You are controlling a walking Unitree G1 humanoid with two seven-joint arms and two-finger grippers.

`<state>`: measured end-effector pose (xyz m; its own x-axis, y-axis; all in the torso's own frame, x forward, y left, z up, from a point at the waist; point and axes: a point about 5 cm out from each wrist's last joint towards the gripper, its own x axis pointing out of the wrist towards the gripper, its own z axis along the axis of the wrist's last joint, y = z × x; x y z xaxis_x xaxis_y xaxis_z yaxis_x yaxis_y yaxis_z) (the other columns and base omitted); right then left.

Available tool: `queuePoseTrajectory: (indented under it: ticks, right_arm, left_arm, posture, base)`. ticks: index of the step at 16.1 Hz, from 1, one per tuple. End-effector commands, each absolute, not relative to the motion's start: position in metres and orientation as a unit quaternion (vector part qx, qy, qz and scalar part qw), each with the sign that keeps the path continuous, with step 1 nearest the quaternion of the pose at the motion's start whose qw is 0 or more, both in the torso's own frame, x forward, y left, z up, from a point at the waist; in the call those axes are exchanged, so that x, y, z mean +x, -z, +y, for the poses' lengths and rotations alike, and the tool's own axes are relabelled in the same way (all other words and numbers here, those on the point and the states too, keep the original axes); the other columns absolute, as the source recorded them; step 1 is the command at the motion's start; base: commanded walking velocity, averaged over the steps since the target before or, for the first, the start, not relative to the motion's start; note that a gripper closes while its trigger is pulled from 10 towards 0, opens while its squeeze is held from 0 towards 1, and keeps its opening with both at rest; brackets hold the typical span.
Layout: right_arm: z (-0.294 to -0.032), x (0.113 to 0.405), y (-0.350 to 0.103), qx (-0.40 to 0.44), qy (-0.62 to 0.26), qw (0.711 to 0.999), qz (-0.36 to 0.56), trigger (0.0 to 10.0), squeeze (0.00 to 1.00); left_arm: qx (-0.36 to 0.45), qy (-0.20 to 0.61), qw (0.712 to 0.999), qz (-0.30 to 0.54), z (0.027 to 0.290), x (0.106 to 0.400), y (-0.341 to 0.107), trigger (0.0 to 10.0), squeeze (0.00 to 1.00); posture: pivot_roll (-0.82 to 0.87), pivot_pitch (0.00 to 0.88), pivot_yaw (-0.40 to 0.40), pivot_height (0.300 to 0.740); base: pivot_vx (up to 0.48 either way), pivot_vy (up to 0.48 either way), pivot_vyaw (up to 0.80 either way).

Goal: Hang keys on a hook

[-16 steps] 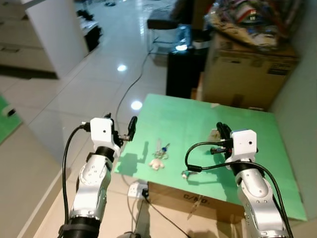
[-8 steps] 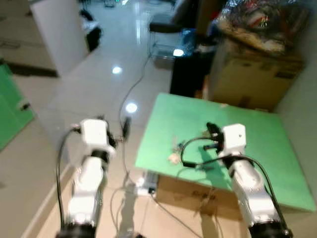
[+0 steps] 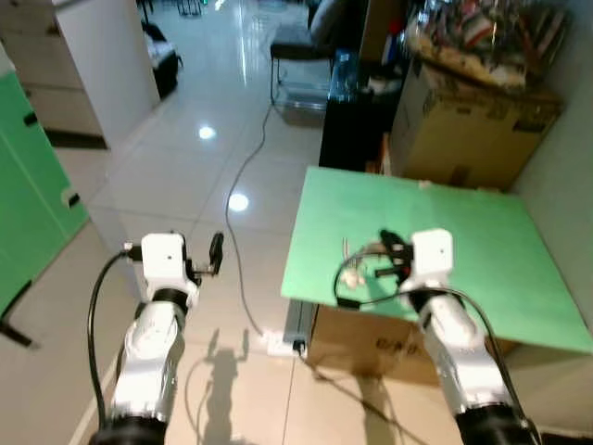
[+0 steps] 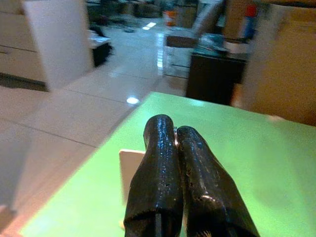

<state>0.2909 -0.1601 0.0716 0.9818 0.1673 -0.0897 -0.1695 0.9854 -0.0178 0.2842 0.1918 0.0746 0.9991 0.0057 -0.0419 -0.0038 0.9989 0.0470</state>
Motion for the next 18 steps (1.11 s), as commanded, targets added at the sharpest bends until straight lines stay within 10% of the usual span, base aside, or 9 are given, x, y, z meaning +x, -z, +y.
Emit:
queuePoseTrajectory:
  ticks: [1, 6, 7, 8, 18]
  right_arm:
    - [-0.174, 0.291, -0.071, -0.024, -0.055, 0.997, 0.052, 0.0, 0.00]
    - [-0.190, 0.281, -0.058, -0.070, -0.026, 0.993, 0.091, 0.0, 0.00]
    - [-0.188, 0.281, -0.058, -0.070, -0.030, 0.993, 0.092, 8.4, 0.00]
    - [-0.184, 0.281, -0.058, -0.062, -0.036, 0.994, 0.088, 10.0, 0.00]
    - [-0.189, 0.274, -0.064, -0.077, -0.060, 0.992, 0.075, 10.0, 0.00]
  left_arm:
    - [0.037, 0.000, 0.999, 0.015, 0.188, 0.289, -0.078, 10.0, 0.00]
    - [0.051, -0.003, 0.998, 0.026, 0.187, 0.292, -0.075, 10.0, 0.00]
    - [0.049, -0.003, 0.998, 0.025, 0.186, 0.293, -0.075, 10.0, 0.00]
    - [0.046, 0.001, 0.999, 0.022, 0.184, 0.294, -0.075, 10.0, 0.00]
    - [0.022, -0.005, 0.997, 0.072, 0.198, 0.270, -0.039, 10.0, 0.00]
  posture:
    - [-0.04, 0.000, 0.009, 0.740]
    - [-0.07, 0.000, 0.027, 0.740]
    - [-0.06, 0.000, 0.026, 0.740]
    - [-0.06, 0.000, 0.026, 0.740]
    - [-0.07, 0.000, -0.027, 0.740]
  base:
    - [0.000, -0.424, 0.00]
    - [0.111, -0.338, 0.00]
    - [0.000, 0.000, 0.00]
    - [0.000, 0.000, 0.00]
    - [0.000, 0.000, 0.45]
